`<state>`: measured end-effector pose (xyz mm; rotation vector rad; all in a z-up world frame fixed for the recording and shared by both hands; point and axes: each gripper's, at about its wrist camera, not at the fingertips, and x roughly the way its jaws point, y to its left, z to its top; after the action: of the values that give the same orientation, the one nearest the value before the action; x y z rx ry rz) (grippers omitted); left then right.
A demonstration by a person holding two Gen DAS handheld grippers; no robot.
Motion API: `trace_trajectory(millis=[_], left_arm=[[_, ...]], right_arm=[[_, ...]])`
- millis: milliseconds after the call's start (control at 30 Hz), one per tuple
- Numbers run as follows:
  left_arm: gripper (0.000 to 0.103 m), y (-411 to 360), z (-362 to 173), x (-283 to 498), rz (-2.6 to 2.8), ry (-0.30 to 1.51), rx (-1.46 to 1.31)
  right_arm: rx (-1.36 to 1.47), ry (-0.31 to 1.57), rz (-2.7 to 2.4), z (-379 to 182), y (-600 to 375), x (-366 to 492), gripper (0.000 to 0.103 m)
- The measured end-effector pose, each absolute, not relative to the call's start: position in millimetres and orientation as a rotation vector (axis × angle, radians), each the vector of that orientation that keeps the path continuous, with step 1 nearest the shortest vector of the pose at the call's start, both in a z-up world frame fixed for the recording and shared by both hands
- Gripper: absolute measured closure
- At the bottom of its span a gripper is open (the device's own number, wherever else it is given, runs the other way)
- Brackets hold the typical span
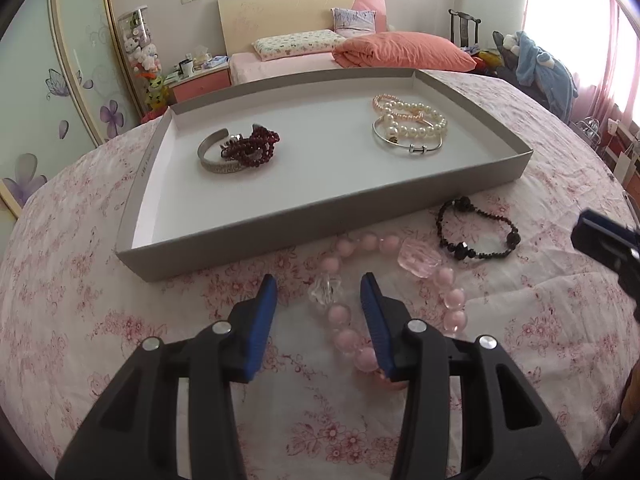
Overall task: Organize jewelry
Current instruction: 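Move the left tool to the pink crystal bracelet and the right tool to the black bracelet, then grasp the pink crystal bracelet with the left tool while the right tool grasps the black beaded bracelet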
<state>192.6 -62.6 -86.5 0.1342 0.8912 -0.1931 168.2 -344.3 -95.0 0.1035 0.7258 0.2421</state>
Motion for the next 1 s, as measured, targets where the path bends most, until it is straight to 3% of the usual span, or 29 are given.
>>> trace_trajectory(millis=[100,200,1000], left_arm=[[0.062,-63,-86,194,-0.184,0.891,0.131],[0.083,-64,-86,194,-0.181,0.889,0.13],[0.084,35,-82,175,0.066,0.898,-0.019]], right_arm=[[0.108,0.732,0.239,-98,-344,165,0.076],[0.109,0.734,0.241,-100,-344,164,0.076],[0.063,0.834,0.242,-106,-322,200,0.076]])
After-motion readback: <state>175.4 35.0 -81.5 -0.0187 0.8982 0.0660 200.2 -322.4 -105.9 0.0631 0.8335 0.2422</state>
